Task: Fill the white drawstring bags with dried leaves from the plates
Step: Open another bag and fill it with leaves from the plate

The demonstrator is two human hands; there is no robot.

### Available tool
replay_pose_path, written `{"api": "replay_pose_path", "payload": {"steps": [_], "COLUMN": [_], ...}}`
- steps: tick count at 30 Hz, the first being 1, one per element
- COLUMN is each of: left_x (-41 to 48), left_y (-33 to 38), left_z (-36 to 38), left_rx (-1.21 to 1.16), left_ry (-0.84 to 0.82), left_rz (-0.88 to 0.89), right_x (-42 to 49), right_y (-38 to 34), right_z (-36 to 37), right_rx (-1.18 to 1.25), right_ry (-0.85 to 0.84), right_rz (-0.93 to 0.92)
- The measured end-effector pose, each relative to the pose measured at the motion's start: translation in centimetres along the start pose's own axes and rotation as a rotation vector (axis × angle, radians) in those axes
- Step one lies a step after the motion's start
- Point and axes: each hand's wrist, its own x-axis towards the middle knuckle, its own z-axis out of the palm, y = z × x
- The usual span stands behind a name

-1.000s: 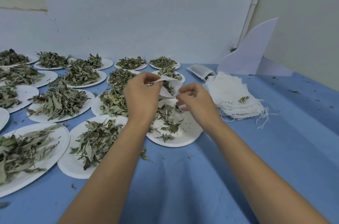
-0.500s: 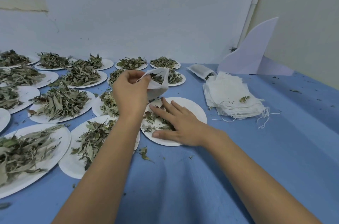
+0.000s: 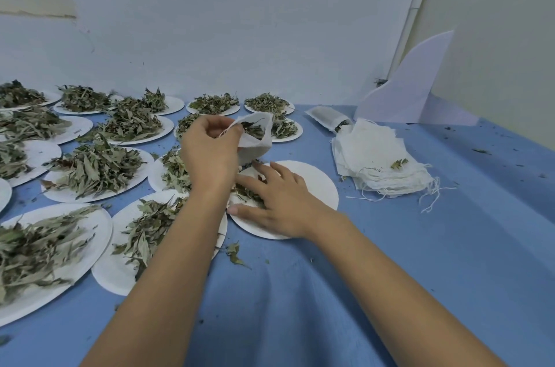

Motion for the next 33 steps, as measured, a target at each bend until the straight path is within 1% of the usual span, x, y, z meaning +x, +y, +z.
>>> {"api": "replay_pose_path", "payload": {"steps": [2, 7, 14, 21, 22, 23, 26, 27, 31, 33], "left_x": [0.2, 0.2, -0.2, -0.7, -0.7, -0.7, -0.6, -0.7, -0.7, -0.7], "left_y": [-0.1, -0.2, -0.4, -0.3, -0.3, -0.3, -0.3, -0.2, -0.2, -0.3], "left_z": [-0.1, -0.1, 0.2, 0.5, 0.5, 0.5, 0.5, 0.5, 0.5, 0.5], "left_rx": [-0.013, -0.020, -0.004, 0.040, 0.046, 0.049, 0.054, 0.055, 0.061, 0.062], "left_ry": [0.014, 0.014, -0.011, -0.050, -0.049, -0.048, -0.043, -0.043, -0.045, -0.045], "left_rz": [-0.006, -0.015, -0.017, 0.029, 0.035, 0.036, 0.034, 0.034, 0.034, 0.035], "right_x": [0.5, 0.7, 0.3, -0.5, -0.6, -0.7, -1.2, -1.3, -1.6, -1.7], "right_y": [-0.3, 0.1, 2.3, 3.9, 4.1, 4.3, 4.6, 4.5, 4.1, 4.0], "right_z": [0.1, 0.1, -0.9, -2.1, -2.4, -2.7, -3.5, -3.7, -3.9, -3.8], "right_rx": [-0.011, 0.052, 0.094, 0.081, 0.076, 0.087, 0.203, 0.221, 0.144, 0.121], "right_ry": [-0.004, 0.191, 0.202, 0.288, 0.267, 0.206, -0.094, -0.164, -0.289, -0.286], "right_rz": [-0.029, -0.079, 0.007, 0.084, 0.089, 0.087, 0.114, 0.133, 0.151, 0.130]}}
